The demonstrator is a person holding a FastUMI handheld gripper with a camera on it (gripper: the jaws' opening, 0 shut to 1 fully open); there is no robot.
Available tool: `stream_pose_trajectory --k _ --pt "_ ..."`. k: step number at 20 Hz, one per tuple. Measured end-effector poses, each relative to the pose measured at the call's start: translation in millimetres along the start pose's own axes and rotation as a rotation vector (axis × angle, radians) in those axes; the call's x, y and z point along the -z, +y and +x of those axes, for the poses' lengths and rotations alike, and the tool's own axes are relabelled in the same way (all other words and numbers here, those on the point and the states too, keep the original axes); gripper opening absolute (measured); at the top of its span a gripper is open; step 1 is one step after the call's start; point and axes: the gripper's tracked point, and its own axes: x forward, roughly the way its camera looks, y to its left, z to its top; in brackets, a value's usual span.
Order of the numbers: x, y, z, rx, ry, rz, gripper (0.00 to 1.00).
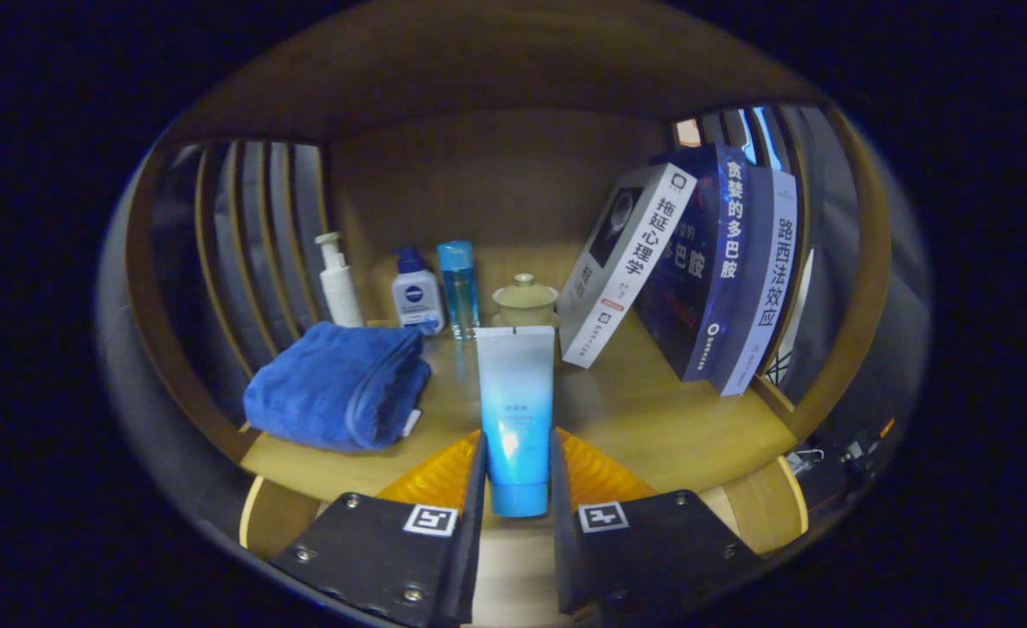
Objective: Pull open the drawer, take out the items inside it, and place them on the countertop above the cabinet.
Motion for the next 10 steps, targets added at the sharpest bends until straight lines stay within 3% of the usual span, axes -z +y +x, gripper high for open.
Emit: stream_pose_trajectory --k 6,10 --pt "2 -14 45 0.016 0.033 0.01 0.37" --pt "6 -7 50 -0.001 0.054 0.022 0.38"
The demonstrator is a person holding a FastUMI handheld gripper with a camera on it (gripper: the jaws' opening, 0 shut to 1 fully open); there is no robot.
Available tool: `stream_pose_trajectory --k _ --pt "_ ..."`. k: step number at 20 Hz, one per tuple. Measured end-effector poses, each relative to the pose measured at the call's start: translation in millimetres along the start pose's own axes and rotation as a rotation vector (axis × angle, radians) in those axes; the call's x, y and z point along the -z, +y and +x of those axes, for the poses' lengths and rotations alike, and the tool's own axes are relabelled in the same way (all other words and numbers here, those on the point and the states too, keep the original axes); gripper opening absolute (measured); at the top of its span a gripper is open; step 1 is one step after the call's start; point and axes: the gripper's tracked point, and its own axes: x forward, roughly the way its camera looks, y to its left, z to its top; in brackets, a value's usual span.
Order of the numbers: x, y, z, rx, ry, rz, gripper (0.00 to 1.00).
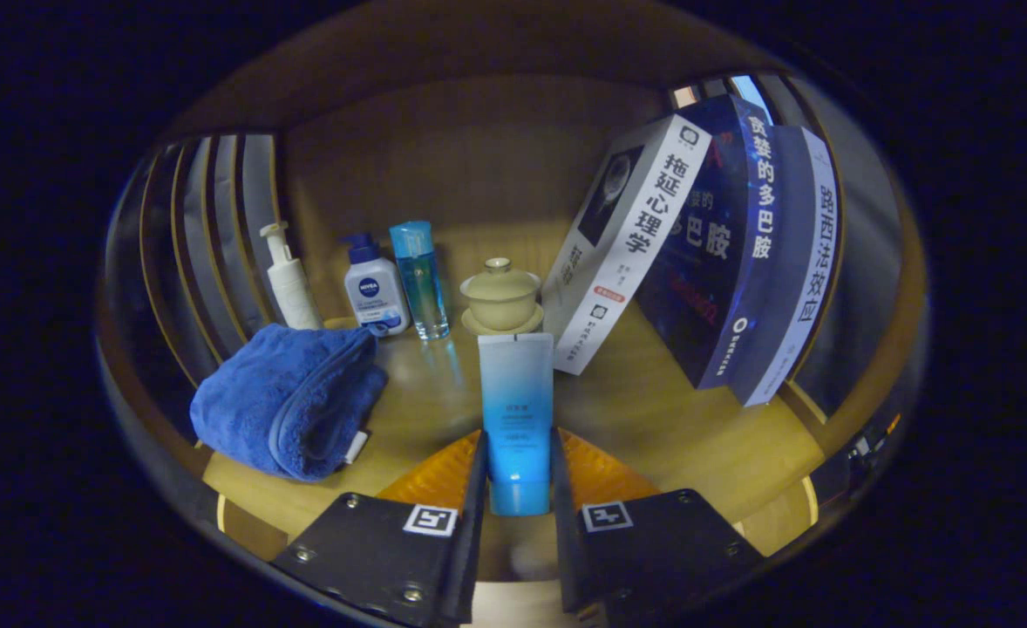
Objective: Pull open the drawer, take out the items inside it, and place them on the countertop above the cabinet.
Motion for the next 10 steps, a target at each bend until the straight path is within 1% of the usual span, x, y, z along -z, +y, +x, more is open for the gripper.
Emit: stream_pose_trajectory --k 5,7,10 --pt "16 19 -7 -0.026 0.028 -0.006 0.38" --pt "18 19 -11 -0.017 0.018 -0.007 0.38" --pt "12 13 -21 0.003 -0.032 0.013 0.44"
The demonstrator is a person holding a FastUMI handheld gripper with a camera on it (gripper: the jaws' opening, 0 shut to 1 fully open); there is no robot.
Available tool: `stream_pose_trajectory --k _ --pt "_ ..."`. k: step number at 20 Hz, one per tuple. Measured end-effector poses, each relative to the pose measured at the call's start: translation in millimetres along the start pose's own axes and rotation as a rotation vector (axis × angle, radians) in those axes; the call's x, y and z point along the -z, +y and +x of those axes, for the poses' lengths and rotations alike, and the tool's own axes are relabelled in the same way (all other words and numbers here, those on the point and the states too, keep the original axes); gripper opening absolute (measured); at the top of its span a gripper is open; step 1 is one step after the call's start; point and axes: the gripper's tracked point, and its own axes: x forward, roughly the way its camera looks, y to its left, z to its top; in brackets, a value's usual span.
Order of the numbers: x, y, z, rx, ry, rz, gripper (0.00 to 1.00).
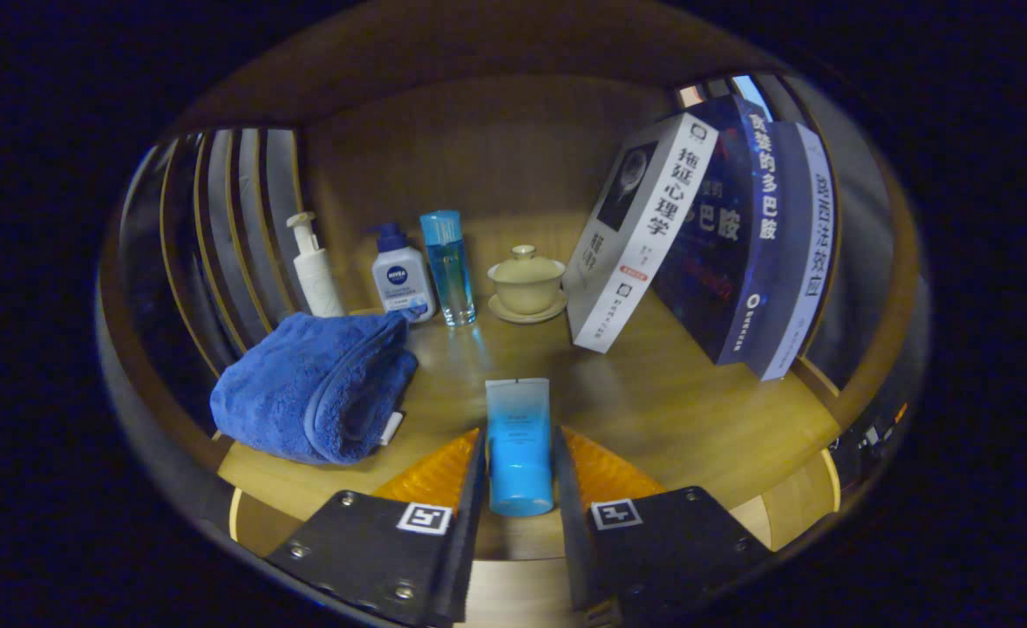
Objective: Pull open the drawer, take out the items inside it, and place them on the countertop above the cabinet.
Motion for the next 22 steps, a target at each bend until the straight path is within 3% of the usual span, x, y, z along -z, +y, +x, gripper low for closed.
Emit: stream_pose_trajectory --k 1,5,6,11,22 --pt "-3 -3 -6 0.005 -0.011 0.008 0.47" --pt "-4 -10 -32 -0.002 -0.029 0.008 0.91" --pt "-2 -11 -42 -0.007 -0.031 0.004 0.95" --pt "9 -20 -89 -0.018 -0.058 0.022 1.0" --pt "53 -20 -206 -0.033 -0.214 -0.025 1.0"
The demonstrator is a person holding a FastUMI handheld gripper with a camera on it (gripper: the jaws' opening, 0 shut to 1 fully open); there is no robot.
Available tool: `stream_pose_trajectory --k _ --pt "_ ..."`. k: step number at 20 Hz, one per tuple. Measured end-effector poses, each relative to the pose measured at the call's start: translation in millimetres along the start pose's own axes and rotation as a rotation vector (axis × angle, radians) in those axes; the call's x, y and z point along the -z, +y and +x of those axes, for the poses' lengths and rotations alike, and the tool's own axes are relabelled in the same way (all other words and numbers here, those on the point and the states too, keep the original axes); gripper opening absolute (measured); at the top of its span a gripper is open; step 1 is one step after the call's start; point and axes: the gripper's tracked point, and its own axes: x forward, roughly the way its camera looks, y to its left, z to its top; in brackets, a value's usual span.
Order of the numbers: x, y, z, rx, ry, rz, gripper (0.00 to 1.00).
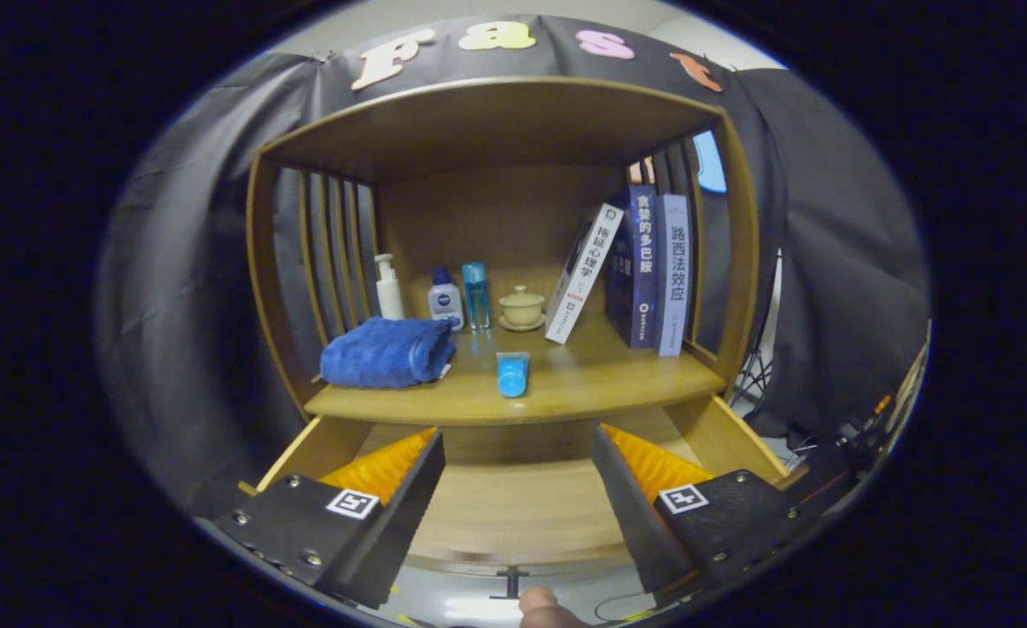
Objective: Pull open the drawer, take out the items inside it, and place them on the countertop above the cabinet.
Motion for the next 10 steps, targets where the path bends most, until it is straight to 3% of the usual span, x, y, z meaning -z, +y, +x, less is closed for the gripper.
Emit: stream_pose_trajectory --k 6,10 --pt "35 7 -57 -0.025 -0.104 -0.027 1.0" --pt "73 12 -67 -0.051 -0.084 -0.012 1.0"
